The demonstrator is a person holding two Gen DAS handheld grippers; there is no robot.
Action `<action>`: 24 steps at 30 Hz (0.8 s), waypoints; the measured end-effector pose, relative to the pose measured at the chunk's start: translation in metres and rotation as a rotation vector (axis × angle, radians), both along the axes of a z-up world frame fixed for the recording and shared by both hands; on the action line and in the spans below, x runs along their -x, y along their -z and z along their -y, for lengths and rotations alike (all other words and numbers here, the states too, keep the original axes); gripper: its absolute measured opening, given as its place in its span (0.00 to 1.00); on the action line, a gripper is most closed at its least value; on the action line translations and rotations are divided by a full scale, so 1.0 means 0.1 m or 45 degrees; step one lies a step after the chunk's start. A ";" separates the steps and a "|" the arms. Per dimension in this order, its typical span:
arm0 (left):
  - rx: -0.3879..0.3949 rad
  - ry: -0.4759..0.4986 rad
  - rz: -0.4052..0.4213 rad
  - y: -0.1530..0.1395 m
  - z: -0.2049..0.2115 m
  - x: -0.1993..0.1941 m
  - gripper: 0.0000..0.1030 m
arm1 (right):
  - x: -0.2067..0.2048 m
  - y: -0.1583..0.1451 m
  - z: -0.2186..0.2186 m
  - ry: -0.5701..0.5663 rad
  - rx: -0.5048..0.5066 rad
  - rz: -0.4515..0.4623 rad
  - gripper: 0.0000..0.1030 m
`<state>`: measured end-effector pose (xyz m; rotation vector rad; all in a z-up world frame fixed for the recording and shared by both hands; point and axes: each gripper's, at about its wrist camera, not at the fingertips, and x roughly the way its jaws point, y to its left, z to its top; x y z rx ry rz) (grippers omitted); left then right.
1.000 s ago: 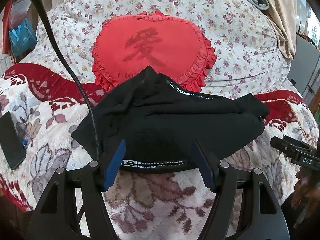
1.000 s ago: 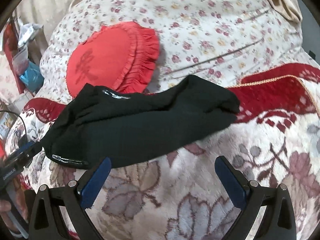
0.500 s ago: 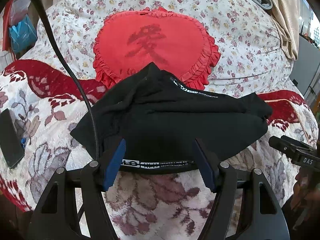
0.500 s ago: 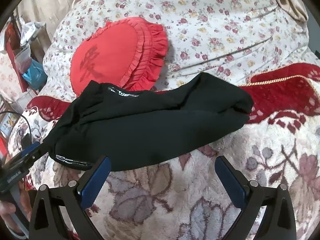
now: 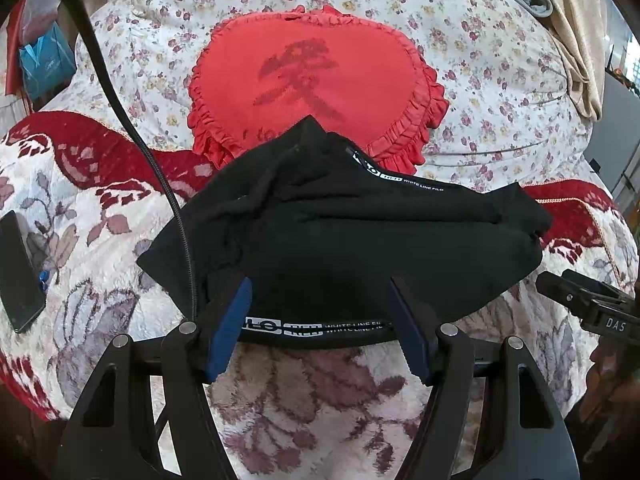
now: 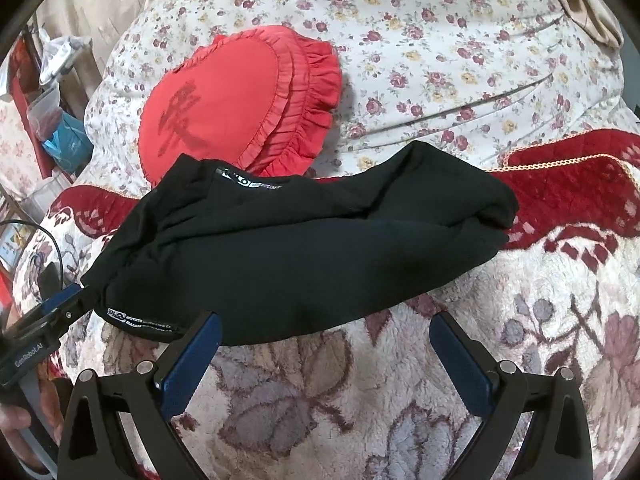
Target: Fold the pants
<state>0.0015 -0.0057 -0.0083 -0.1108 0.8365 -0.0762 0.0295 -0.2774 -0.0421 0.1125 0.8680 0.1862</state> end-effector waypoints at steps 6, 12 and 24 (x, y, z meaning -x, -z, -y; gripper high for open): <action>0.013 -0.003 -0.002 0.00 0.01 0.01 0.67 | -0.01 -0.01 0.00 0.005 0.004 -0.011 1.00; 0.036 -0.002 -0.005 -0.03 0.01 0.01 0.67 | -0.02 0.00 -0.02 -0.005 0.007 -0.017 1.00; 0.051 -0.019 -0.026 0.00 -0.05 -0.02 0.67 | -0.05 0.02 -0.05 -0.003 -0.004 -0.034 1.00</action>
